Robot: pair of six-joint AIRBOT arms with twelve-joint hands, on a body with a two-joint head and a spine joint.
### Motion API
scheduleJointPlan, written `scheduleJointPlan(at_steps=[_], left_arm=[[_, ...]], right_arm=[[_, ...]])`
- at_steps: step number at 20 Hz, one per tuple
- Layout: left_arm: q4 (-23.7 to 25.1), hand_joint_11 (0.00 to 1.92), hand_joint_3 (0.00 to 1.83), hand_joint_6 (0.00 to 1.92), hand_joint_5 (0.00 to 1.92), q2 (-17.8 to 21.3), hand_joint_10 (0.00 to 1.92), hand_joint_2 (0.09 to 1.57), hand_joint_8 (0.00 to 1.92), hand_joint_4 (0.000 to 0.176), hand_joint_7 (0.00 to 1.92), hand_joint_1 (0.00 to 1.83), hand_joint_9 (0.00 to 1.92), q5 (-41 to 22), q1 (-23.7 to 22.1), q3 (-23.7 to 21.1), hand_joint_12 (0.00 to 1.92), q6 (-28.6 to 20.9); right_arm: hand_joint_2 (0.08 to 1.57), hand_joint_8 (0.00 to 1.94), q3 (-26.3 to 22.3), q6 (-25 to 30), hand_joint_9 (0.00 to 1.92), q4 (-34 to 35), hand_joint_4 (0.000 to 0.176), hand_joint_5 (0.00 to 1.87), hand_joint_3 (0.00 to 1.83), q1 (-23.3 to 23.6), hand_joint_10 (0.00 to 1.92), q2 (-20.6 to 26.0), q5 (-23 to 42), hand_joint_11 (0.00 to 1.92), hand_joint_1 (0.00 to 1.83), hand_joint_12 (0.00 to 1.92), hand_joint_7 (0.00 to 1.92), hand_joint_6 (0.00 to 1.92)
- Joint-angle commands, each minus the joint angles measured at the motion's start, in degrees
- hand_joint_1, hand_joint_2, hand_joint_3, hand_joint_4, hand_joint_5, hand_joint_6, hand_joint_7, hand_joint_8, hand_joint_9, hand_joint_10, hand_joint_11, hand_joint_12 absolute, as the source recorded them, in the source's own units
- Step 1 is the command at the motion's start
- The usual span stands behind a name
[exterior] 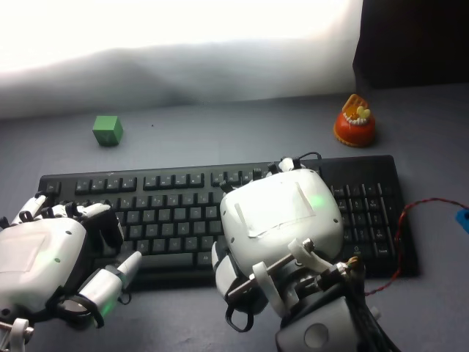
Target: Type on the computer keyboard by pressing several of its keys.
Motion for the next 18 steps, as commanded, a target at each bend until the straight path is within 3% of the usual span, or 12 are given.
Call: scheduleJointPlan(at_steps=[1,3,8,11,14,15,16,17,18], left_arm=[[3.1,0.0,0.3,0.06,0.0,0.6,0.09,1.23,0.06,0.009,0.01,0.23,0.01,5.8,0.1,0.1,0.3,-0.3],[3.1,0.0,0.04,0.01,0.04,0.7,0.01,1.35,0.0,0.014,0.03,0.22,0.03,5.8,0.4,0.1,0.24,-0.3],[3.1,0.0,0.01,0.0,0.0,1.0,0.0,1.37,0.0,0.016,0.0,0.17,0.0,5.8,1.4,-0.3,0.03,-0.6],[3.8,0.0,0.0,0.0,0.01,1.3,0.0,1.37,0.0,0.021,0.0,0.16,0.0,5.8,3.3,-0.5,0.08,-0.7],[5.4,0.0,0.0,0.0,0.02,0.9,0.0,1.38,0.01,0.025,0.02,0.17,0.01,5.3,5.2,-0.5,0.08,-0.8],[5.4,0.0,0.0,0.01,0.03,0.5,0.01,1.38,0.0,0.025,0.06,0.18,0.03,5.3,5.6,-0.4,0.21,-0.9],[6.0,0.0,0.0,0.04,0.14,-0.6,0.04,1.36,0.02,0.017,0.18,0.22,0.12,5.3,6.1,0.0,0.54,-0.9],[6.3,0.0,0.0,0.04,0.14,-0.7,0.04,1.36,0.02,0.017,0.18,0.22,0.12,5.3,6.0,0.0,0.54,-0.9],[6.3,0.0,0.0,0.08,0.27,-0.9,0.08,1.36,0.06,0.009,0.32,0.24,0.23,5.3,6.0,0.1,1.0,-0.9]], right_arm=[[1.21,0.07,-0.6,0.0,0.21,-6.4,0.0,0.18,0.32,0.6,0.17,0.1,3.0,0.0,0.56,0.76,0.23,0.23],[1.37,0.0,-0.7,0.0,0.22,-6.4,0.0,0.22,0.07,0.5,0.01,0.1,2.9,0.0,0.47,0.62,0.21,0.04],[1.37,0.0,-0.9,0.3,0.2,-6.4,0.0,0.23,0.03,0.0,0.0,0.2,1.8,0.0,0.51,0.53,0.2,0.02],[1.39,0.0,-0.3,0.7,0.17,-6.4,0.0,0.2,0.03,-0.5,0.0,0.2,-3.4,0.0,0.47,0.44,0.17,0.01],[1.38,0.02,2.4,4.6,0.25,-6.3,0.0,0.28,0.01,-0.6,0.02,-0.8,-5.9,0.0,0.45,0.68,0.28,0.02],[1.38,0.02,3.6,5.4,0.28,-6.1,0.0,0.3,0.0,-0.7,0.03,-1.5,-6.8,0.0,0.46,0.77,0.32,0.03],[1.38,0.04,6.4,7.0,0.33,-5.5,0.0,0.37,0.0,-1.3,0.04,-3.3,-8.5,0.0,0.47,0.9,0.4,0.05],[1.38,0.04,6.7,7.5,0.33,-5.2,0.0,0.37,0.0,-1.4,0.04,-3.4,-9.0,0.0,0.47,0.9,0.4,0.05],[1.37,0.06,7.2,8.0,0.42,-4.8,0.0,0.45,0.0,-1.4,0.09,-3.7,-9.5,0.0,0.47,1.1,0.51,0.08]])
